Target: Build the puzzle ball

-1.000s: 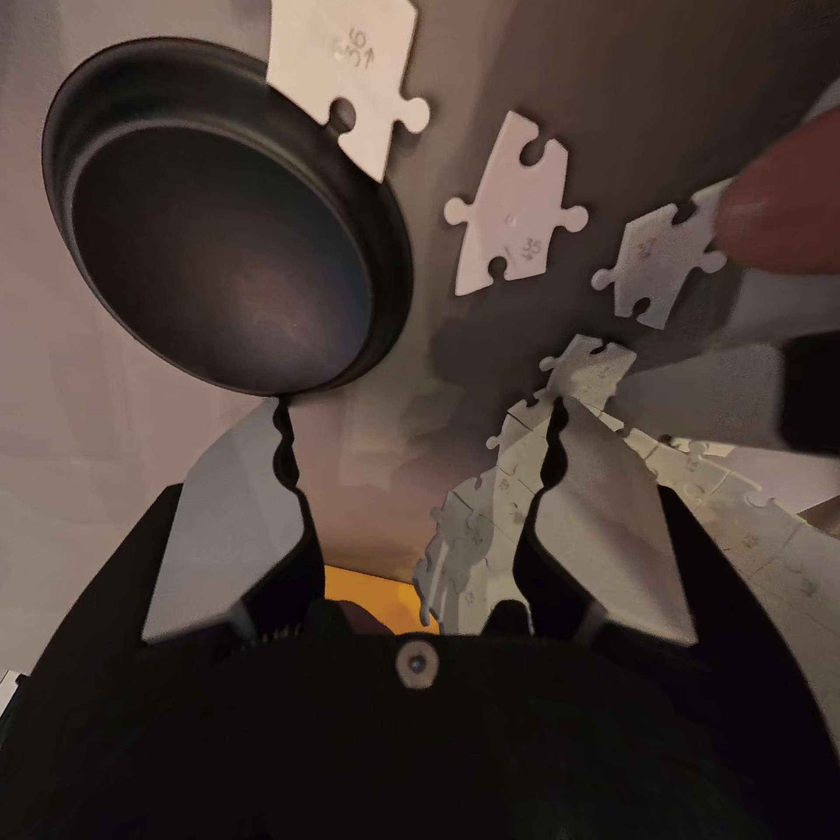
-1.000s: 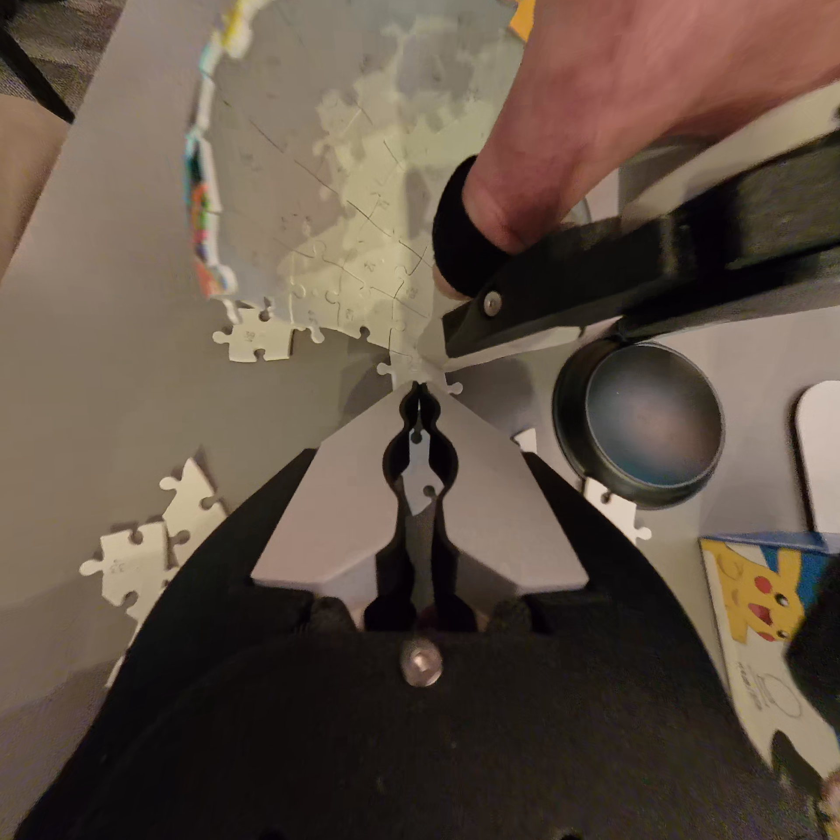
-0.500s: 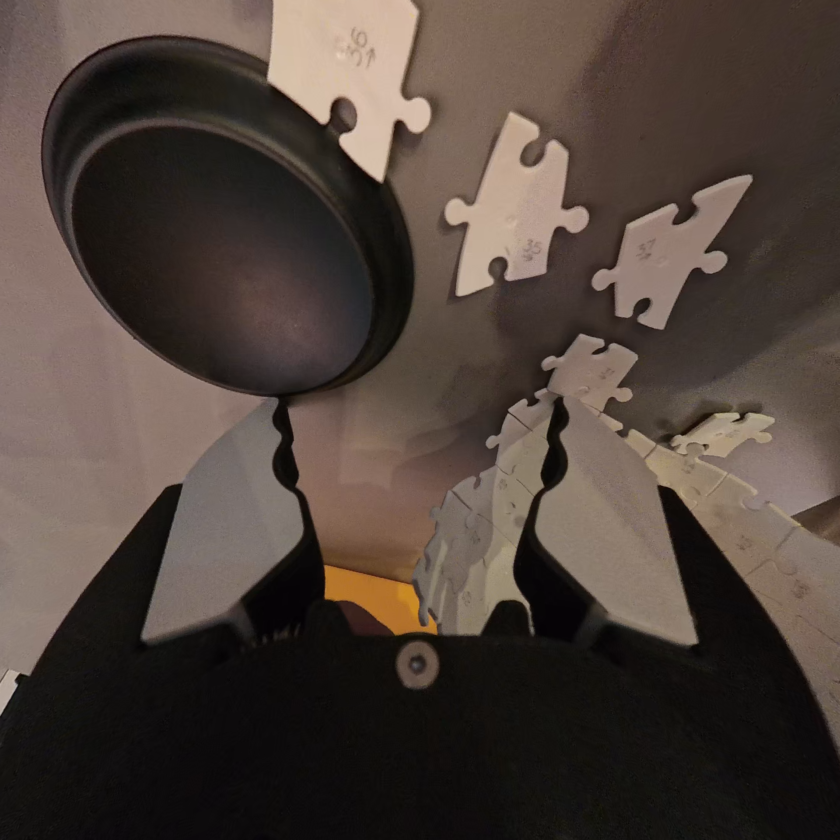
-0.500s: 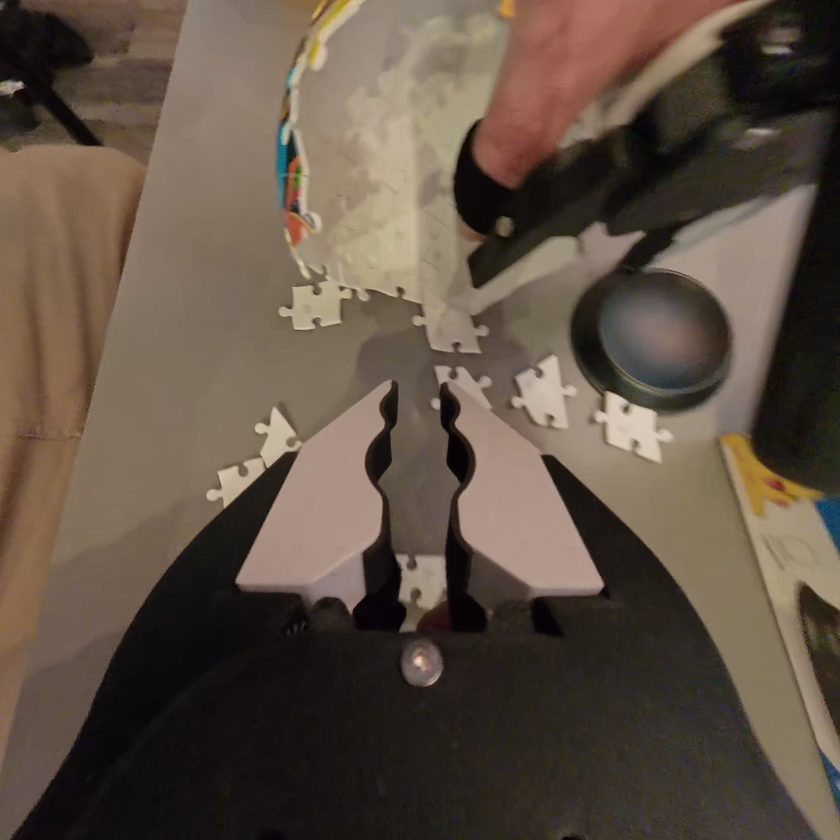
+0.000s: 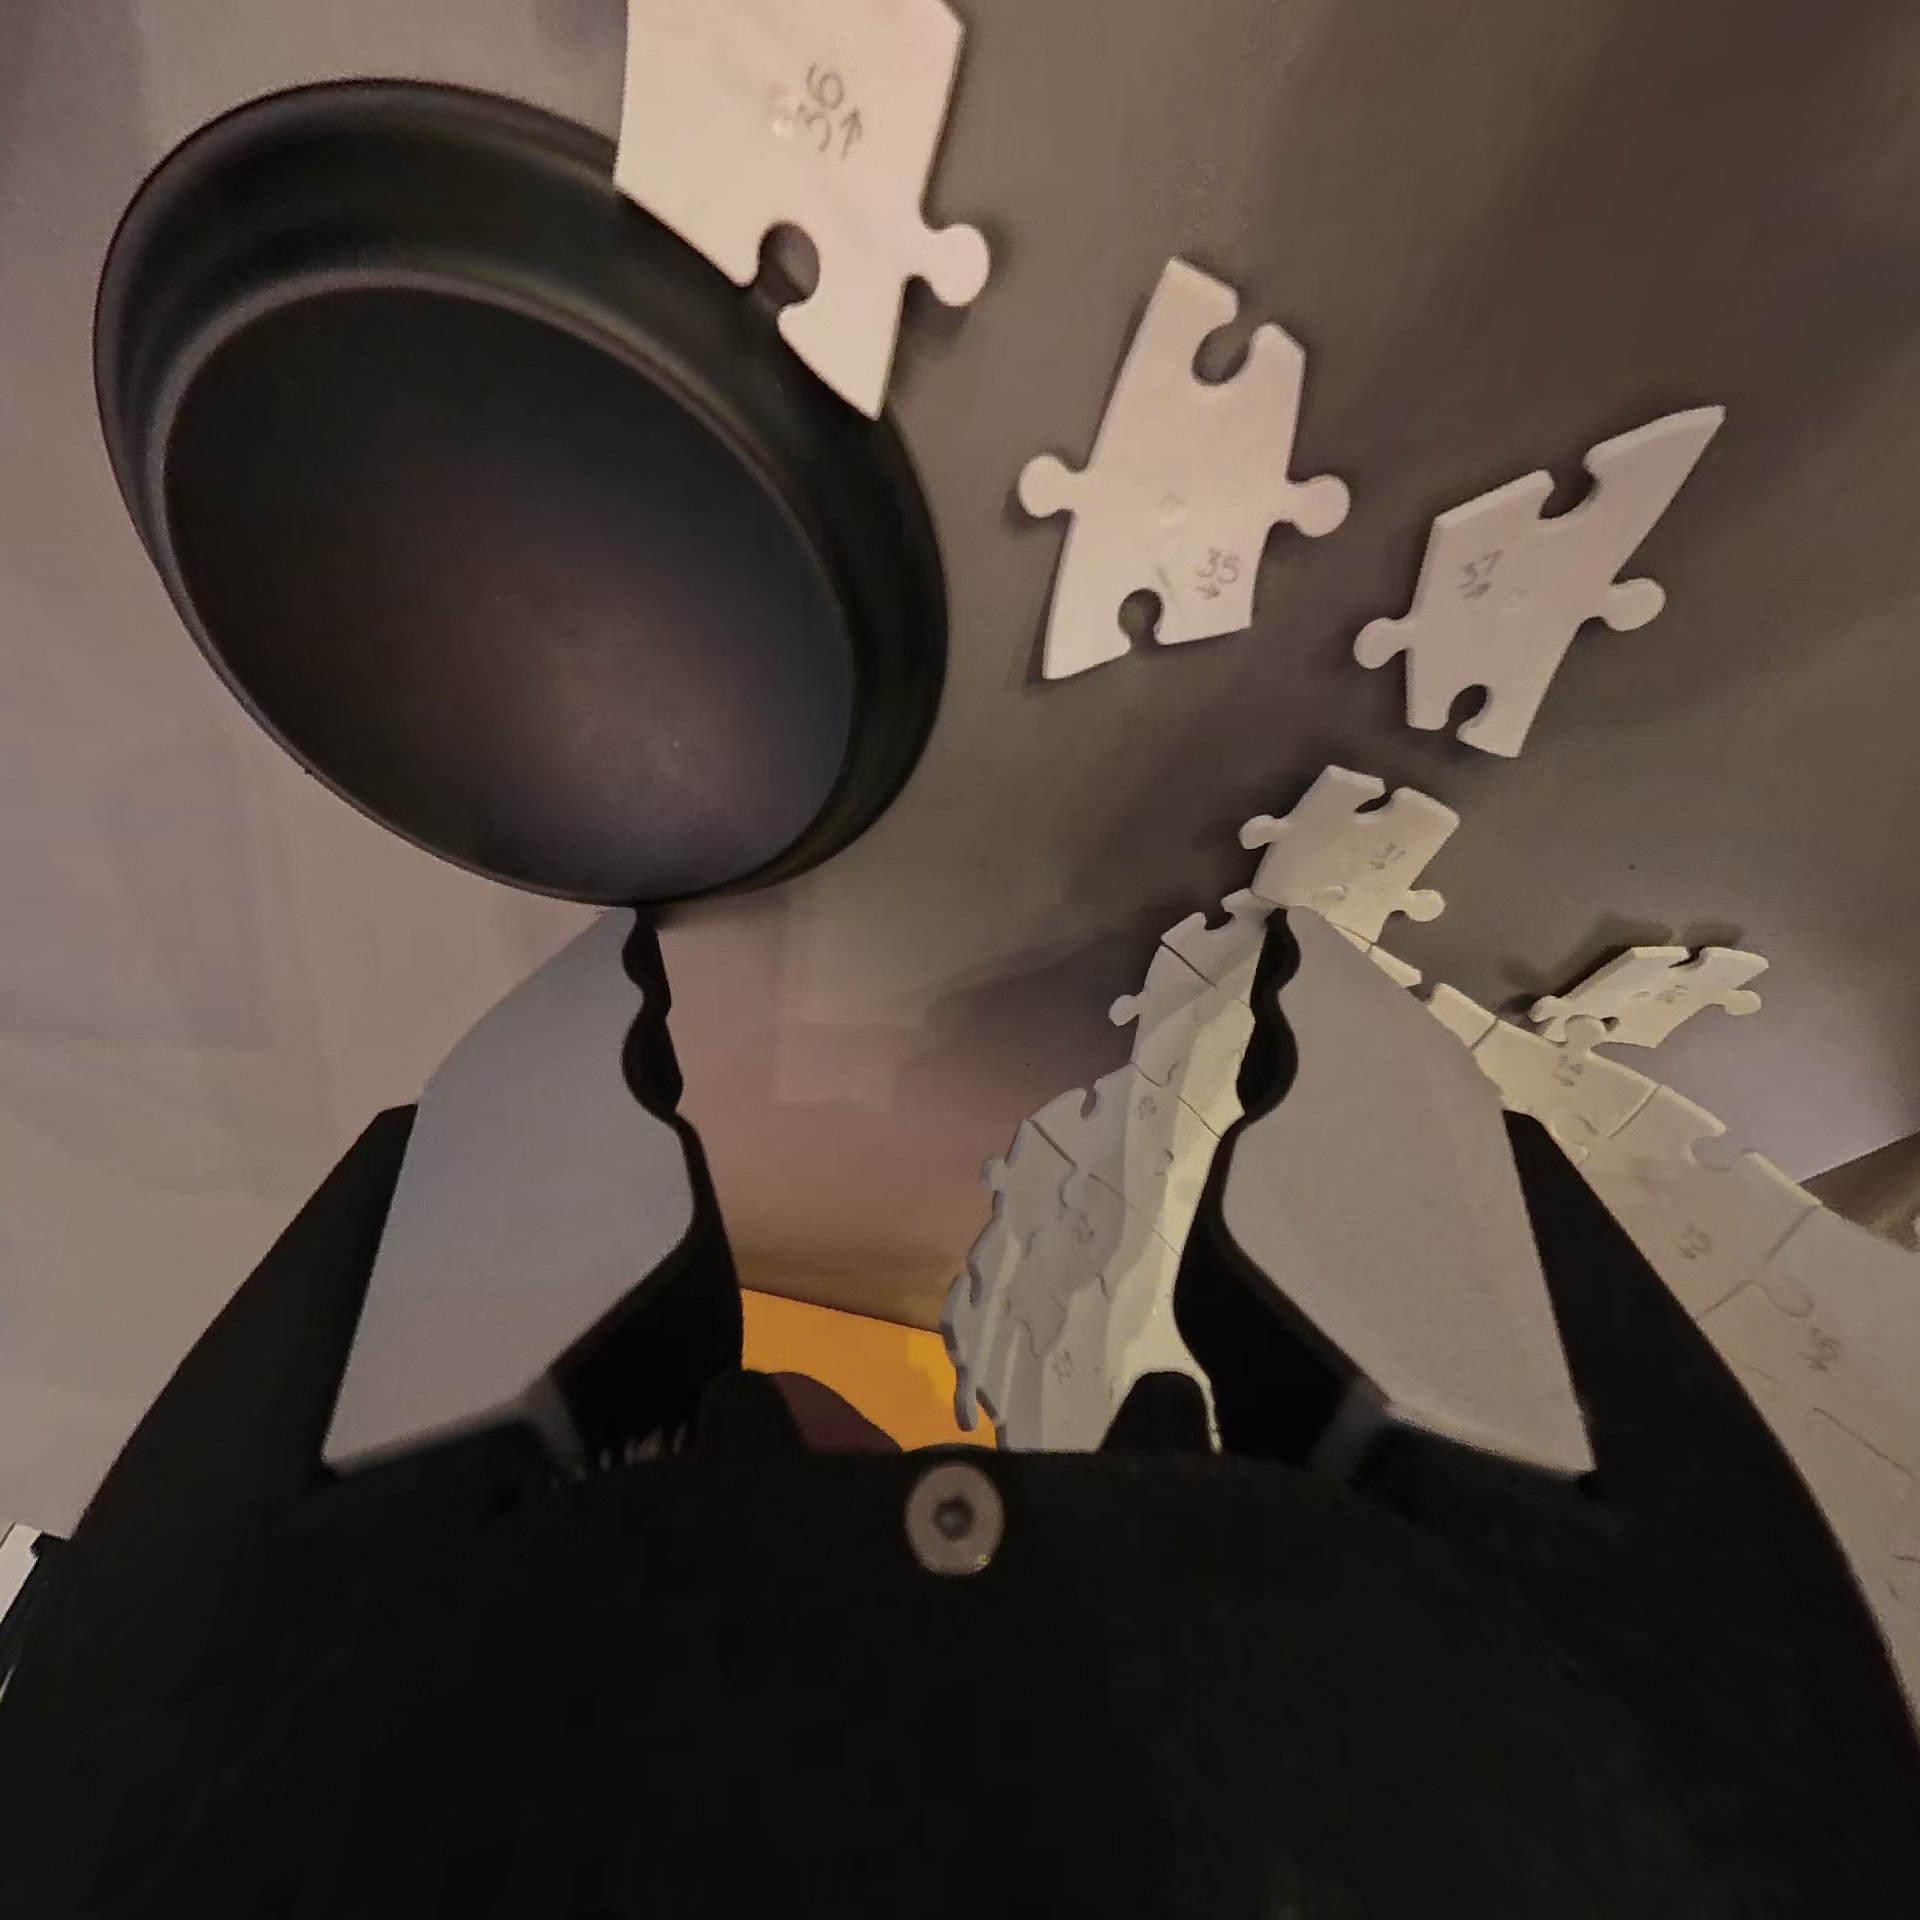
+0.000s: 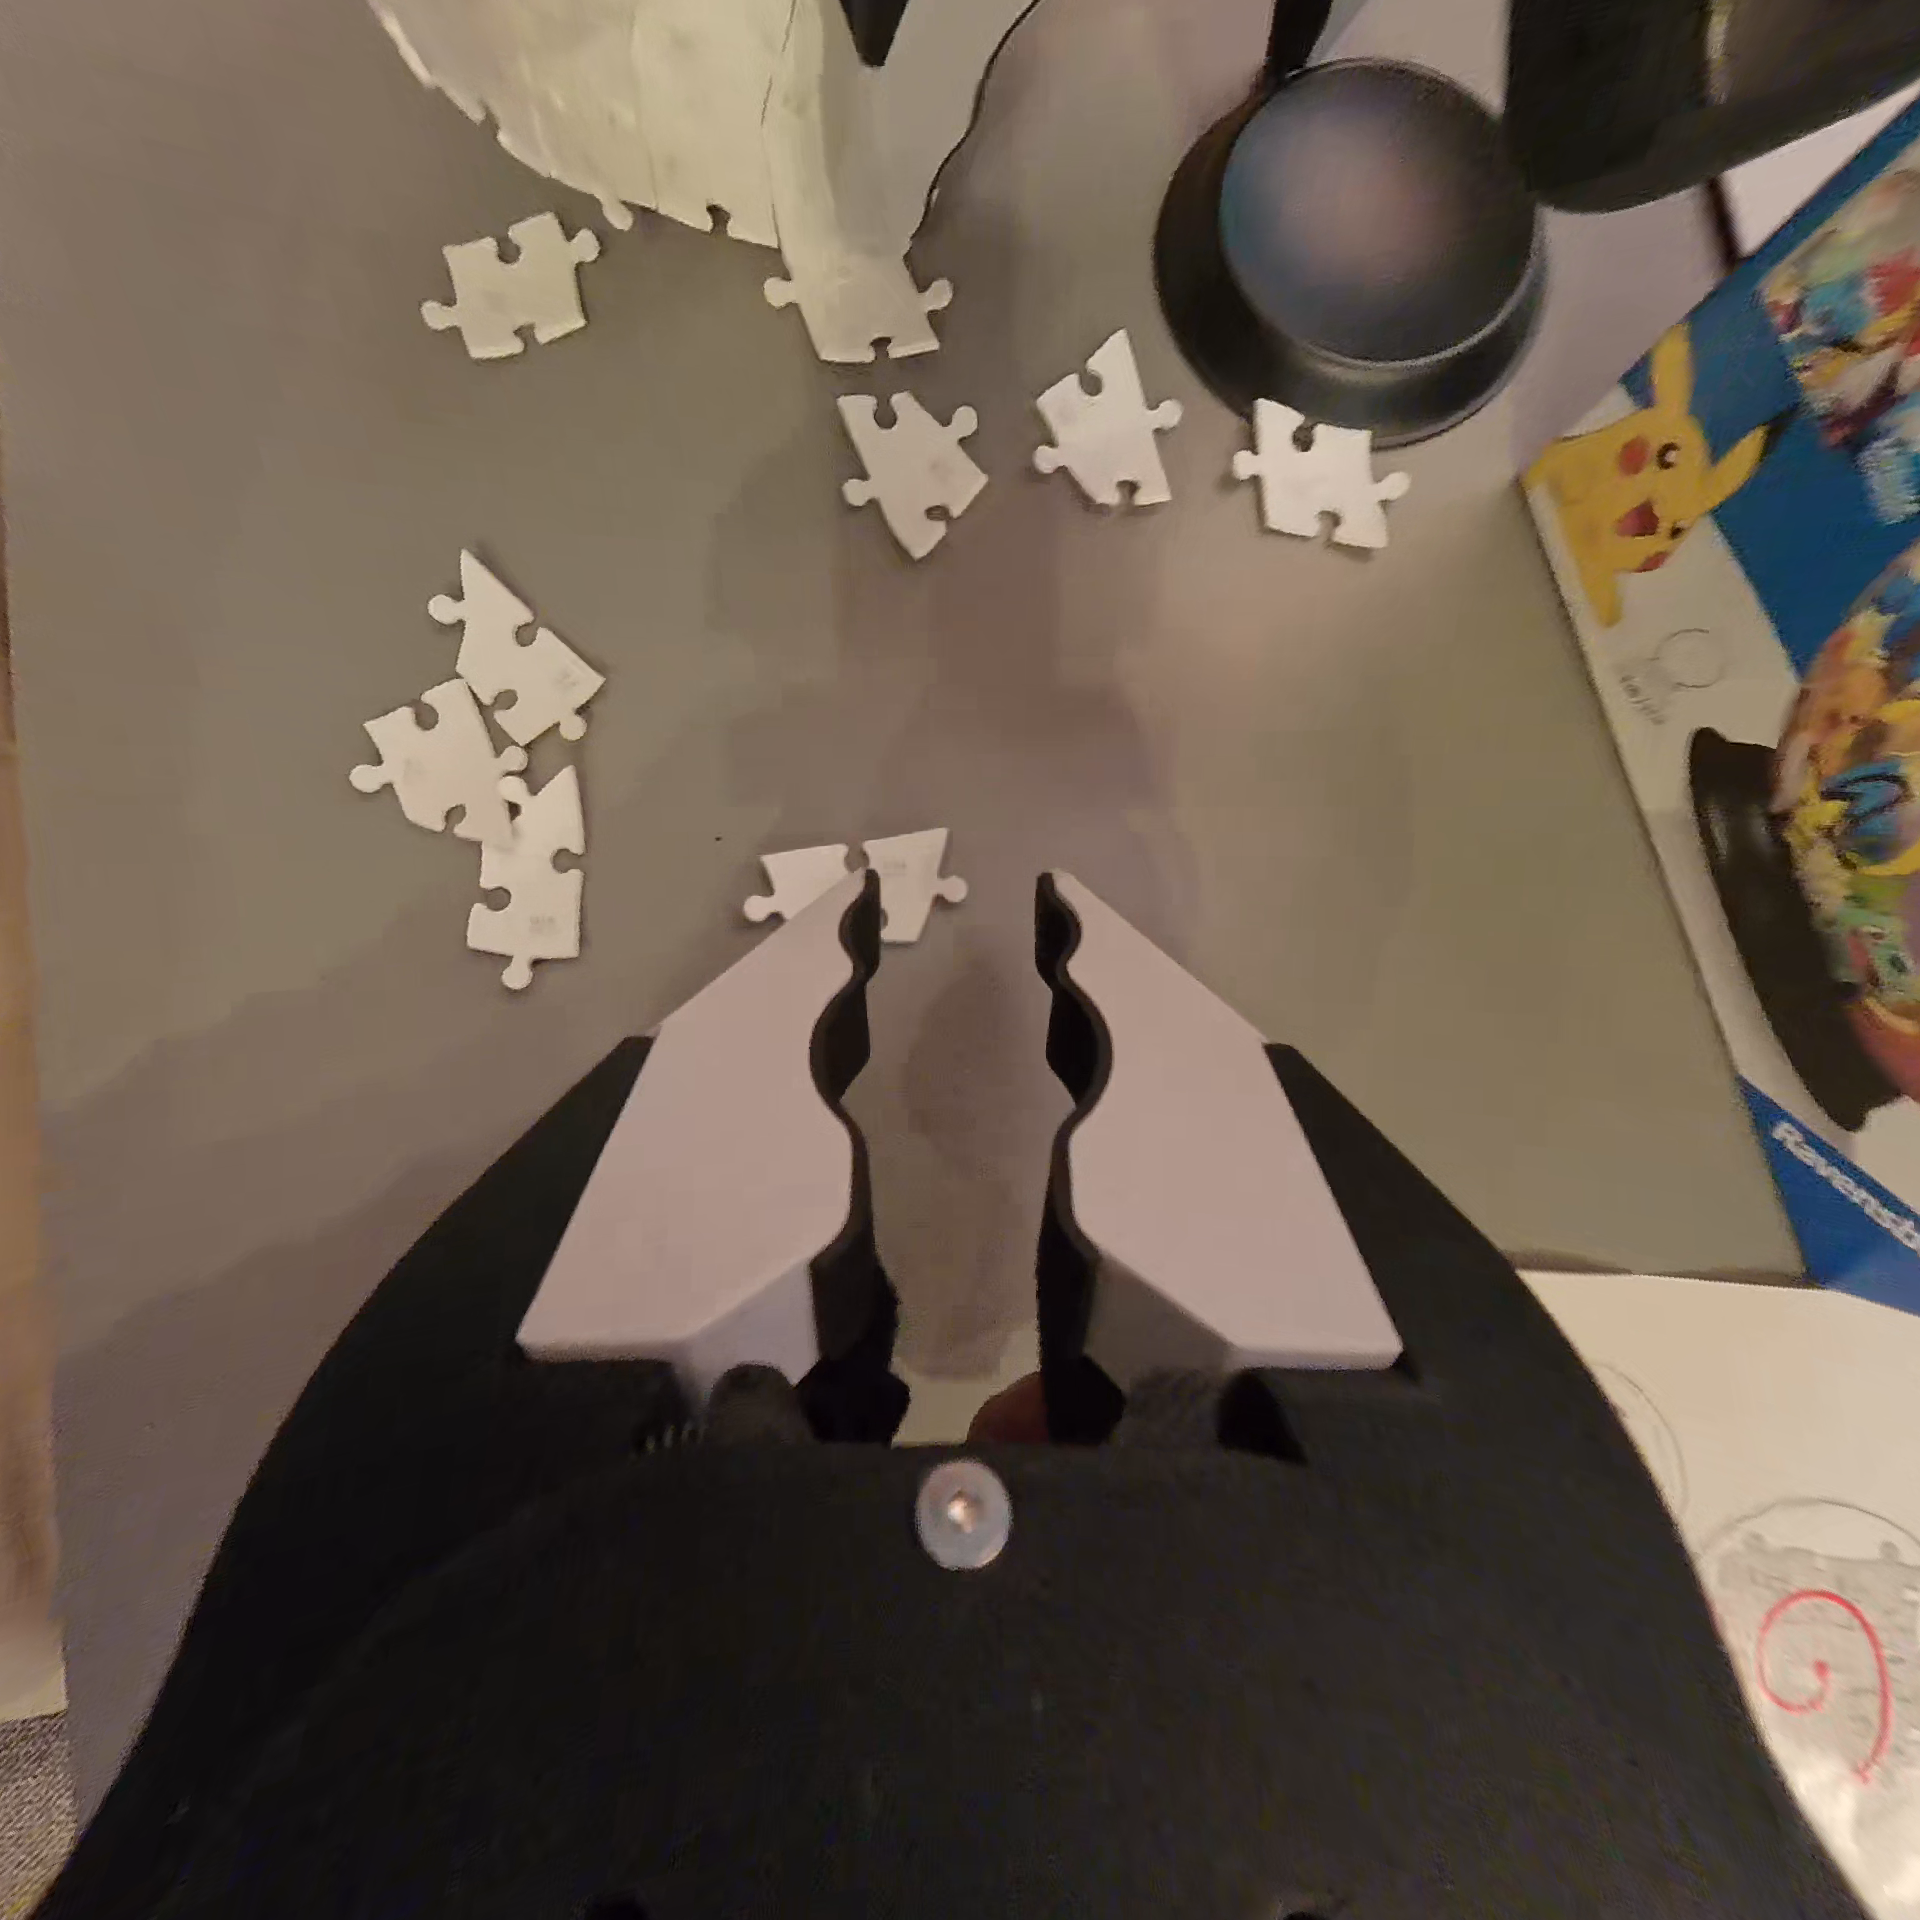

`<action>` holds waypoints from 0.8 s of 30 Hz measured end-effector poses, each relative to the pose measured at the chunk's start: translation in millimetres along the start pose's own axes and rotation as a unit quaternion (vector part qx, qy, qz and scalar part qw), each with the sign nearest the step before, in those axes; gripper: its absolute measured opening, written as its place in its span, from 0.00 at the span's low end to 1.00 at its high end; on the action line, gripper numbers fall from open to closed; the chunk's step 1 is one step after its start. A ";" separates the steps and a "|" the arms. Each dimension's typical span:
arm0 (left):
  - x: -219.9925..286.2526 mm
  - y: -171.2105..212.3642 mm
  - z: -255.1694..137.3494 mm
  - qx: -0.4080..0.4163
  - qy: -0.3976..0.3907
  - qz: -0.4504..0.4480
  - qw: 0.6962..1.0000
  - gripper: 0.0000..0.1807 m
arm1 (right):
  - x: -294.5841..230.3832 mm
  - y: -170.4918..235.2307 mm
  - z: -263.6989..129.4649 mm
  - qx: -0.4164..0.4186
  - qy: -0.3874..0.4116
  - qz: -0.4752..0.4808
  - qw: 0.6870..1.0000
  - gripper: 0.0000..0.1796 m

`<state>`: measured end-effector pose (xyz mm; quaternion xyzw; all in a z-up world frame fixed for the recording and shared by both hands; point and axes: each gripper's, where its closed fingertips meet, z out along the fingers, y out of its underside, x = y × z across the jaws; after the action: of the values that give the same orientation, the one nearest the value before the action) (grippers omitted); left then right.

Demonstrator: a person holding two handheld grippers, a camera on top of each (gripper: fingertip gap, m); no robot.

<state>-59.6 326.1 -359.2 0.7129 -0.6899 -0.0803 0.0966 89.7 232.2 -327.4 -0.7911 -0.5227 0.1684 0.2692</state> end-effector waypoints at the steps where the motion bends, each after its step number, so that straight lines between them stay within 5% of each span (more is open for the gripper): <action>1: -0.1 0.0 0.0 0.000 0.000 0.000 1.000 0.59 | -1.9 0.0 2.6 -0.002 -0.003 -0.003 1.000 0.16; 24: 0.1 -0.4 0.1 0.010 0.000 -0.002 1.000 0.59 | -17.5 -19.6 41.6 -0.005 -0.026 0.023 0.999 0.08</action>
<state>-59.3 326.0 -359.4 0.7156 -0.6889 -0.0734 0.0895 45.5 232.5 -349.1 -0.7994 -0.5123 0.1922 0.2481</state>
